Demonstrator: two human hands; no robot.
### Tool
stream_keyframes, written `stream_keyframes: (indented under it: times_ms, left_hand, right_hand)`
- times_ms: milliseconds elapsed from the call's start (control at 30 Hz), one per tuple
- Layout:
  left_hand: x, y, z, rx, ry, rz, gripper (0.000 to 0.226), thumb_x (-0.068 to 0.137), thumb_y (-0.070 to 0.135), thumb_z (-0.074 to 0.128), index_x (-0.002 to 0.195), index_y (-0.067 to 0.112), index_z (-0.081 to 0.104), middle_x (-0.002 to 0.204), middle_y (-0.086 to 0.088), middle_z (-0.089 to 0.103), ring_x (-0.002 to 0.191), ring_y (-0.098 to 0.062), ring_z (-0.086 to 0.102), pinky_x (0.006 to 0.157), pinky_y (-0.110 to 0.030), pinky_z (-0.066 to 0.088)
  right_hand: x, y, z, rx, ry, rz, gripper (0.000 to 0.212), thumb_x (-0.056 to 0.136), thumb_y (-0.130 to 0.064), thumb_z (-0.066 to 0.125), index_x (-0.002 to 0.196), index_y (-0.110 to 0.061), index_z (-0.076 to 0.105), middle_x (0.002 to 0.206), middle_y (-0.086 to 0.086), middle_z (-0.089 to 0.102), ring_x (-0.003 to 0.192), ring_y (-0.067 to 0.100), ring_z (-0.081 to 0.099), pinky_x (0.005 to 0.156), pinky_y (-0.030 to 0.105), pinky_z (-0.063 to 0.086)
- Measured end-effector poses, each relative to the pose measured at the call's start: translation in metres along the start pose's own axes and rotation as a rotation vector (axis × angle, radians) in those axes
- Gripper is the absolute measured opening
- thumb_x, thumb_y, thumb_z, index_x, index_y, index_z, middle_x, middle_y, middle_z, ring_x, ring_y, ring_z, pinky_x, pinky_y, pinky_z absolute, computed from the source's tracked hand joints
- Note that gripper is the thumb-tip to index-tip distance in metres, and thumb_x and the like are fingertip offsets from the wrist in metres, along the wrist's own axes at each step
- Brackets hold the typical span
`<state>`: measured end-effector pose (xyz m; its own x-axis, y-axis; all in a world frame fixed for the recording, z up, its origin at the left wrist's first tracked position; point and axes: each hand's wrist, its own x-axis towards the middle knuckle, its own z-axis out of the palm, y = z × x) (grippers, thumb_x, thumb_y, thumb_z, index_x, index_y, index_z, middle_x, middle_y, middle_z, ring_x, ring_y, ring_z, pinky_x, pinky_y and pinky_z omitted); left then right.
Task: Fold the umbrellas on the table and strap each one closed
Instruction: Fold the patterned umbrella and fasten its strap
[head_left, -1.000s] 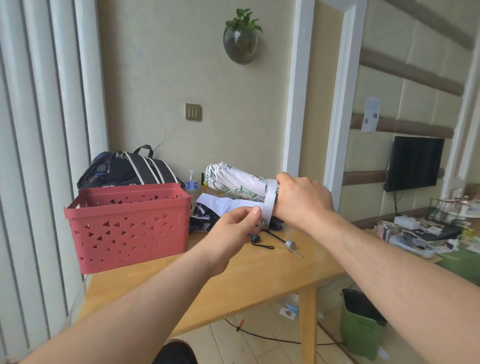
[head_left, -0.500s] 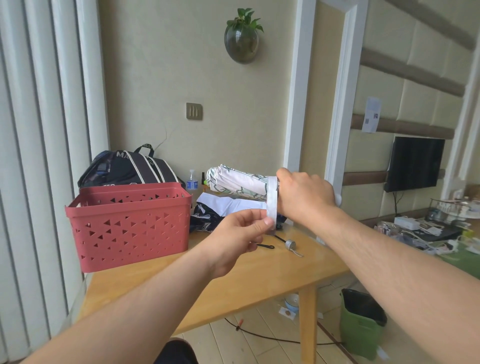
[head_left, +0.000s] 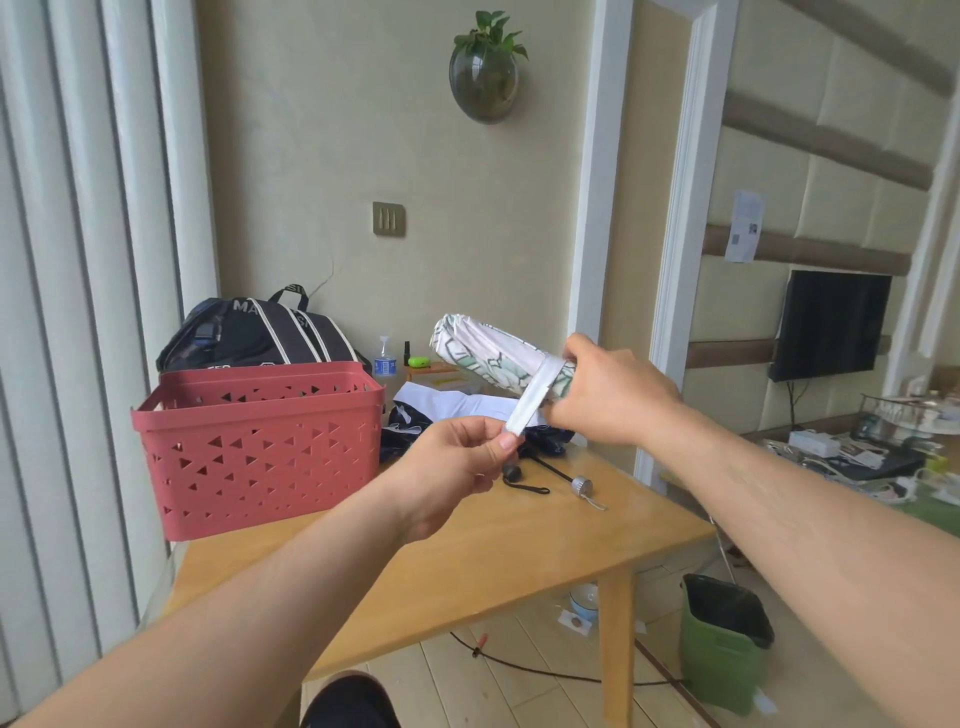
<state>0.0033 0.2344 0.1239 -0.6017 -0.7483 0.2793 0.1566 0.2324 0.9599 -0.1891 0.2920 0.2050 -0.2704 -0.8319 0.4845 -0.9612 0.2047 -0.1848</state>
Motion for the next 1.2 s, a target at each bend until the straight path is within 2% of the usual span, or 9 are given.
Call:
stream_keyframes:
  times_ms: [67,200,367,467,600,700,800,1000,1200]
  left_hand:
    - [0.001,0.002,-0.006,-0.014,0.044,-0.02,0.006,0.099,0.016,0.068,0.101,0.012,0.072,0.075,0.005,0.064,0.062,-0.01,0.047,0.067,-0.024,0.04]
    - [0.003,0.004,-0.013,0.001,0.068,-0.016,0.008,0.1,0.017,0.068,0.092,0.015,0.069,0.077,0.005,0.064,0.066,-0.009,0.051,0.07,-0.026,0.041]
    - [-0.002,0.014,-0.01,-0.055,0.051,0.034,0.011,0.103,0.017,0.062,0.095,0.013,0.069,0.089,0.002,0.074,0.082,-0.009,0.067,0.077,-0.023,0.049]
    - [-0.006,0.018,-0.009,-0.086,0.012,0.051,0.01,0.097,0.023,0.067,0.091,0.015,0.069,0.101,-0.002,0.076,0.097,-0.011,0.069,0.089,-0.029,0.047]
    - [-0.009,0.02,-0.006,-0.195,-0.074,0.027,0.011,0.098,0.021,0.065,0.089,0.015,0.067,0.109,-0.006,0.076,0.103,-0.013,0.072,0.085,-0.024,0.052]
    - [-0.009,0.018,-0.002,-0.18,0.024,0.067,0.019,0.098,0.013,0.066,0.079,0.013,0.067,0.09,-0.004,0.076,0.084,-0.012,0.071,0.076,-0.022,0.053]
    - [-0.004,0.016,-0.003,-0.159,0.156,0.096,0.016,0.094,0.014,0.074,0.079,0.01,0.07,0.089,-0.011,0.07,0.085,-0.022,0.061,0.086,-0.032,0.047]
    - [-0.001,0.02,0.0,-0.192,0.245,0.068,0.016,0.096,0.015,0.072,0.081,0.01,0.071,0.078,0.0,0.073,0.072,-0.009,0.065,0.078,-0.024,0.05]
    - [-0.004,0.019,-0.006,-0.055,0.271,-0.043,0.011,0.1,0.029,0.07,0.097,0.021,0.076,0.099,0.002,0.071,0.093,-0.016,0.062,0.087,-0.031,0.052]
  right_hand:
    - [-0.003,-0.001,0.001,0.278,-0.152,0.016,0.051,0.068,-0.043,0.074,0.112,-0.042,0.047,0.08,-0.008,0.068,0.067,0.02,0.064,0.055,0.034,0.051]
    - [-0.01,-0.006,-0.001,0.789,-0.52,0.084,0.043,0.083,-0.025,0.081,0.116,-0.04,0.058,0.077,0.003,0.064,0.057,0.018,0.052,0.05,0.029,0.043]
    - [-0.01,0.0,0.003,1.036,-0.905,0.189,0.026,0.092,-0.035,0.073,0.115,-0.032,0.06,0.079,0.007,0.061,0.043,0.016,0.047,0.058,0.029,0.047]
    - [-0.011,0.007,0.015,1.19,-1.155,0.188,0.045,0.078,-0.046,0.081,0.11,-0.023,0.058,0.085,0.006,0.062,0.039,0.013,0.051,0.054,0.028,0.052]
    - [-0.016,0.014,0.032,1.384,-1.353,0.095,0.055,0.073,-0.052,0.087,0.111,-0.022,0.061,0.092,0.009,0.056,0.043,0.013,0.057,0.054,0.032,0.057]
    - [-0.021,0.009,0.034,1.343,-1.191,0.101,0.068,0.061,-0.058,0.093,0.108,-0.019,0.061,0.087,0.01,0.061,0.05,0.02,0.061,0.061,0.036,0.059]
    - [-0.024,0.002,0.032,1.197,-0.895,0.078,0.066,0.07,-0.064,0.08,0.117,-0.02,0.063,0.097,0.013,0.071,0.073,0.033,0.069,0.076,0.044,0.056]
    - [-0.028,-0.015,0.045,1.043,-0.477,0.026,0.042,0.095,-0.067,0.057,0.114,-0.03,0.063,0.093,0.01,0.065,0.055,0.022,0.056,0.051,0.03,0.047]
    - [-0.026,-0.014,0.052,1.0,-0.349,0.056,0.031,0.1,-0.058,0.054,0.11,-0.031,0.062,0.088,0.008,0.064,0.061,0.021,0.054,0.048,0.029,0.045]
